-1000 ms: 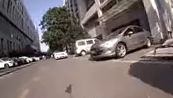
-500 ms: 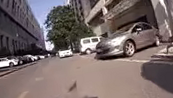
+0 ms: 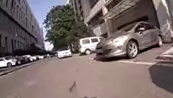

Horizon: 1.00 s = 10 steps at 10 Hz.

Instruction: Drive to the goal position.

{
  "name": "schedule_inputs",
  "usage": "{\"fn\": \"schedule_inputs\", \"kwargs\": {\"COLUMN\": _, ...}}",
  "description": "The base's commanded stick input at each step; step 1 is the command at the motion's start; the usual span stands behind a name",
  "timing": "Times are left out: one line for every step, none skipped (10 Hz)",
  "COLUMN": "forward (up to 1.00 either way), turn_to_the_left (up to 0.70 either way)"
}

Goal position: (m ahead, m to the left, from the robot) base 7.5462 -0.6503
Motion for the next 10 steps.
{"fn": "schedule_inputs", "kwargs": {"forward": 0.7, "turn_to_the_left": 0.0}}
{"fn": "schedule_inputs", "kwargs": {"forward": 0.7, "turn_to_the_left": 0.0}}
{"fn": "schedule_inputs", "kwargs": {"forward": 0.7, "turn_to_the_left": 0.14}}
{"fn": "schedule_inputs", "kwargs": {"forward": 0.7, "turn_to_the_left": 0.14}}
{"fn": "schedule_inputs", "kwargs": {"forward": 0.7, "turn_to_the_left": 0.14}}
{"fn": "schedule_inputs", "kwargs": {"forward": 0.7, "turn_to_the_left": 0.14}}
{"fn": "schedule_inputs", "kwargs": {"forward": 0.7, "turn_to_the_left": 0.14}}
{"fn": "schedule_inputs", "kwargs": {"forward": 0.7, "turn_to_the_left": 0.14}}
{"fn": "schedule_inputs", "kwargs": {"forward": 0.7, "turn_to_the_left": 0.14}}
{"fn": "schedule_inputs", "kwargs": {"forward": 0.7, "turn_to_the_left": 0.14}}
